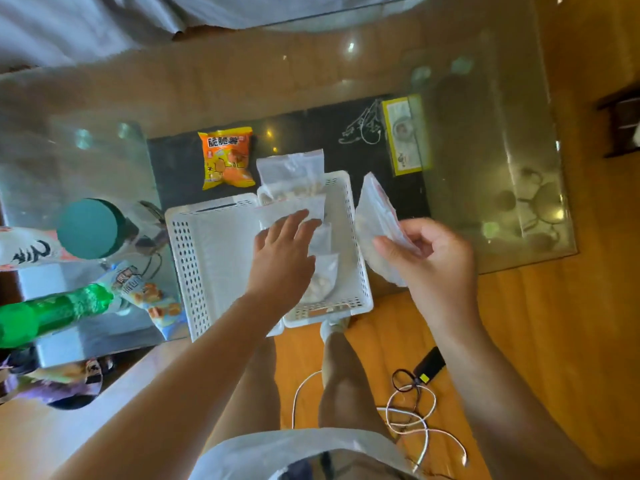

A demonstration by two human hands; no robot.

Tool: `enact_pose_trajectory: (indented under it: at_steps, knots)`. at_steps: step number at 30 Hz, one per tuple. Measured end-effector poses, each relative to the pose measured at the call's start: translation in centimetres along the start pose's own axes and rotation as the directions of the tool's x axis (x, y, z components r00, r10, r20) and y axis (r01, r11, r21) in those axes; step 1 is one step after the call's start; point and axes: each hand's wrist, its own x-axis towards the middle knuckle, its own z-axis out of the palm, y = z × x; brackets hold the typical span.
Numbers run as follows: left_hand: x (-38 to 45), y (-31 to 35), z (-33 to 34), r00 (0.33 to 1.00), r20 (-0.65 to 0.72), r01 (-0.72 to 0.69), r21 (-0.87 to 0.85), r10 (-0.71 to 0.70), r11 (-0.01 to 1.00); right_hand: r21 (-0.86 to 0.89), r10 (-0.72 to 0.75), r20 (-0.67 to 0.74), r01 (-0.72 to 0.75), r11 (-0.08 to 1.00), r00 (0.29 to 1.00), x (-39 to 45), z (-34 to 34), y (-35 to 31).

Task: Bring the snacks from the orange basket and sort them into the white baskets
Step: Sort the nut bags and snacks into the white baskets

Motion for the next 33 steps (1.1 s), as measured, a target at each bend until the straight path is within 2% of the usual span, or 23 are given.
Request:
enact_pose_trajectory:
  at_steps: [4, 6, 9, 11, 13, 15, 18, 20, 21, 26, 31, 33]
  knots:
    - [0.9, 1.5, 2.6, 0.989, 0.090, -0.129, 0.184, 0.114, 0.974, -0.203, -0.003, -0.101, -0.017, 0.979, 0.995, 0.5, -0.4, 6.6]
    - [1.6, 1.7, 3.6, 0.971, 0.152, -0.221, 0.298, 0.183, 0.928, -0.319, 0.039, -0.127, -0.078, 0.944, 0.991, 1.2, -0.1, 10.2]
    - [2.7, 2.0, 4.8, 0.925, 0.262, -0.369, 0.447, 0.276, 0.815, -0.443, 0.215, -0.109, -0.241, 0.864, 0.971, 2.2, 0.2, 14.6]
    - [3.4, 2.3, 5.5, 0.903, 0.315, -0.417, 0.487, 0.291, 0.767, -0.505, 0.215, -0.015, -0.193, 0.841, 0.977, 2.5, 0.5, 15.9]
    - [4.0, 2.3, 5.9, 0.899, 0.347, -0.421, 0.512, 0.269, 0.749, -0.480, 0.145, 0.121, -0.070, 0.874, 0.982, 2.5, 0.8, 16.0]
    - [4.3, 2.0, 6.0, 0.900, 0.374, -0.410, 0.544, 0.227, 0.732, -0.436, 0.123, 0.167, -0.039, 0.899, 0.978, 2.7, 0.3, 16.1]
    - [4.4, 1.4, 5.8, 0.896, 0.399, -0.414, 0.598, 0.193, 0.687, -0.373, 0.215, -0.021, -0.207, 0.904, 0.976, 3.8, -1.9, 16.8]
    - [4.3, 1.2, 5.6, 0.893, 0.405, -0.426, 0.616, 0.197, 0.662, -0.355, 0.268, -0.161, -0.309, 0.882, 0.950, 4.3, -3.1, 17.1]
    - [4.3, 1.2, 5.6, 0.890, 0.410, -0.434, 0.623, 0.200, 0.651, -0.354, 0.281, -0.187, -0.331, 0.875, 0.941, 4.3, -3.2, 17.0]
    - [4.3, 1.3, 5.4, 0.885, 0.423, -0.447, 0.662, 0.194, 0.602, -0.340, 0.258, 0.019, -0.236, 0.910, 0.966, 2.9, -1.9, 15.5]
    - [4.0, 1.2, 5.1, 0.884, 0.429, -0.447, 0.663, 0.184, 0.600, -0.137, 0.315, 0.072, -0.304, 0.943, 0.946, 1.7, -1.8, 12.3]
    - [4.0, 1.1, 5.0, 0.885, 0.428, -0.446, 0.662, 0.184, 0.602, -0.062, 0.295, 0.077, -0.291, 0.955, 0.952, 1.1, -2.0, 11.0]
